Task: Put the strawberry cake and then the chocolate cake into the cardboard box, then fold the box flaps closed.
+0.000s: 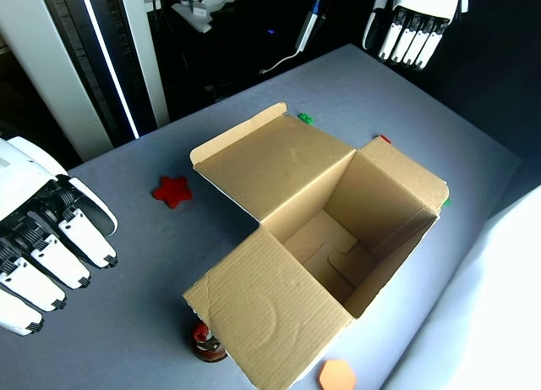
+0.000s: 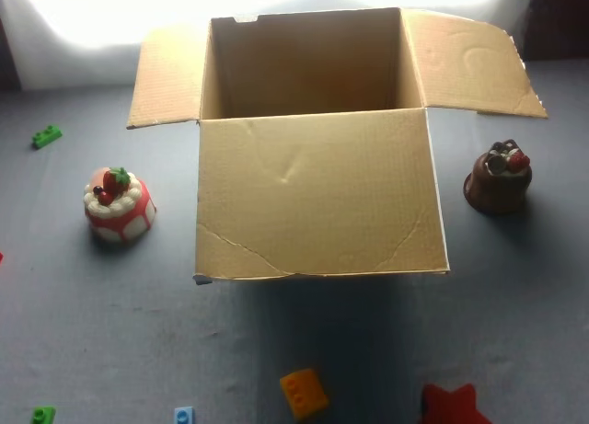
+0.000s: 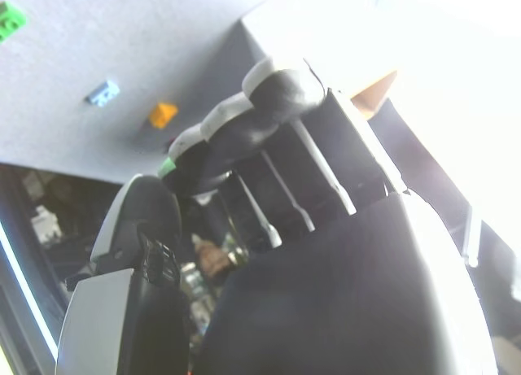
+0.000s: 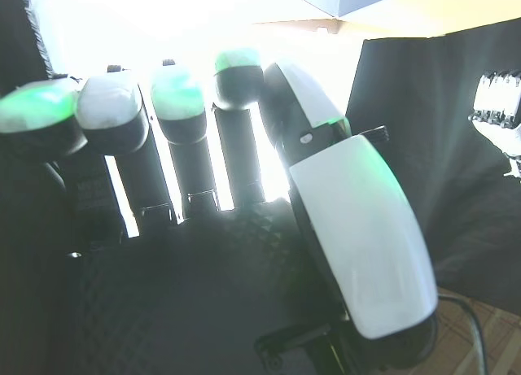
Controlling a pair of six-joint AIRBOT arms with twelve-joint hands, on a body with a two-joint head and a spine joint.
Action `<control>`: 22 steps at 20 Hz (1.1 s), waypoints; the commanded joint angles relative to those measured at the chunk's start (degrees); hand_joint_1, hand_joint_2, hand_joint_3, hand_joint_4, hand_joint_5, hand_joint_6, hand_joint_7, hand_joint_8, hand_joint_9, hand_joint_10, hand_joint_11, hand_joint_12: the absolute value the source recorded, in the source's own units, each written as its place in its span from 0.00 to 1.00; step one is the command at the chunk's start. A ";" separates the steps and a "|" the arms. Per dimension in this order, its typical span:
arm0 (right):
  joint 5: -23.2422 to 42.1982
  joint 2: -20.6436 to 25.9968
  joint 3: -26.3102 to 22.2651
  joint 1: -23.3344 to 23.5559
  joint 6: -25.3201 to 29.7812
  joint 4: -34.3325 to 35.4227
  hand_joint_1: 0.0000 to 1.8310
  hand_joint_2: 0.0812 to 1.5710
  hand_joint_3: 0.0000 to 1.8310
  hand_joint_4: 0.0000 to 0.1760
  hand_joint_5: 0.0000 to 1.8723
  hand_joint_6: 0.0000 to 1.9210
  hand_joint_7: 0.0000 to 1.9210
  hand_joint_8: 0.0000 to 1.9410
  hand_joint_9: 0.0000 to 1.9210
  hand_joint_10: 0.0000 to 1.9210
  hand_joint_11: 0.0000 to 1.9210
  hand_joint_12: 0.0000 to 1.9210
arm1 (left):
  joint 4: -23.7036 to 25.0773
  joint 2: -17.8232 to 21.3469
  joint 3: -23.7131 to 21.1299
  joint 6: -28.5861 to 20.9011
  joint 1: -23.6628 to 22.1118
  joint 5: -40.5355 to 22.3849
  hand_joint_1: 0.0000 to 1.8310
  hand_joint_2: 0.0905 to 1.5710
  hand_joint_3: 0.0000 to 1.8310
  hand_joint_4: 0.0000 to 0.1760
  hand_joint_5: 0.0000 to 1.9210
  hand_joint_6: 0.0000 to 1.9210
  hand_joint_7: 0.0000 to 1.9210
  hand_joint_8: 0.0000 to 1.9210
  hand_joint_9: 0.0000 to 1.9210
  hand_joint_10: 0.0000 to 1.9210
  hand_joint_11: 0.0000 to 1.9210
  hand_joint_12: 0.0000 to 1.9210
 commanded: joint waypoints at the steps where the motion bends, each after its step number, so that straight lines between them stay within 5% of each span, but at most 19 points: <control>1: 5.94 0.60 0.02 0.39 -0.14 -0.95 0.17 0.69 0.11 0.00 0.10 0.12 0.12 0.05 0.06 0.18 0.00 0.54 | -4.55 0.14 0.63 -0.09 -0.58 -0.04 0.18 0.72 0.10 0.07 0.14 0.06 0.14 0.03 0.14 0.07 0.00 0.48; 5: 5.94 0.57 0.02 0.39 -0.16 -0.95 0.15 0.75 0.00 0.00 0.14 0.01 0.15 0.00 0.10 0.05 0.00 0.50 | -4.41 0.00 0.67 -0.33 -0.74 -0.54 0.18 0.77 0.00 0.04 0.17 0.01 0.16 0.00 0.16 0.00 0.00 0.46; 7: 5.95 0.57 0.03 0.34 -0.25 -0.95 0.04 0.76 0.00 0.00 0.11 0.00 0.11 0.00 0.08 0.03 0.00 0.42 | -3.78 -0.01 0.60 -0.43 -0.88 -0.65 0.17 0.77 0.00 0.04 0.16 0.00 0.15 0.00 0.15 0.00 0.00 0.42; 11: 6.37 0.55 0.07 0.18 -0.30 -0.82 0.06 0.75 0.00 0.00 0.08 0.00 0.08 0.00 0.05 0.01 0.00 0.17 | -0.78 -0.36 0.79 -0.43 -1.50 -0.69 0.12 0.74 0.00 0.12 0.12 0.00 0.11 0.00 0.10 0.00 0.00 0.32; 14: 7.00 0.46 0.13 0.01 -1.03 -0.57 0.11 0.70 0.00 0.00 0.04 0.00 0.06 0.00 0.03 0.00 0.00 0.07 | 0.72 -0.60 0.89 -0.43 -2.26 -0.78 0.11 0.68 0.00 0.15 0.08 0.00 0.07 0.00 0.06 0.00 0.00 0.27; 18: 5.45 -0.32 1.53 -0.06 -4.57 13.74 0.30 0.67 0.00 0.00 0.00 0.00 0.01 0.00 0.00 0.00 0.00 0.02 | 1.80 -0.70 0.85 -0.44 -2.17 -1.10 0.25 0.61 0.00 0.14 0.05 0.00 0.06 0.00 0.05 0.00 0.00 0.26; 20: 4.24 -0.94 2.67 -0.05 -6.83 18.12 0.40 0.65 0.00 0.00 0.00 0.00 0.00 0.00 0.00 0.00 0.00 0.00 | 0.14 -1.26 1.05 0.62 0.08 -1.43 0.38 0.62 0.00 0.22 0.04 0.00 0.04 0.00 0.04 0.00 0.00 0.23; 22: 4.14 -1.30 2.96 -0.07 -8.42 18.74 0.41 0.66 0.00 0.00 0.00 0.00 0.01 0.00 0.00 0.00 0.00 0.00 | -3.24 -2.05 1.00 4.46 4.94 -1.14 0.42 0.62 0.00 0.20 0.05 0.00 0.05 0.00 0.04 0.00 0.00 0.25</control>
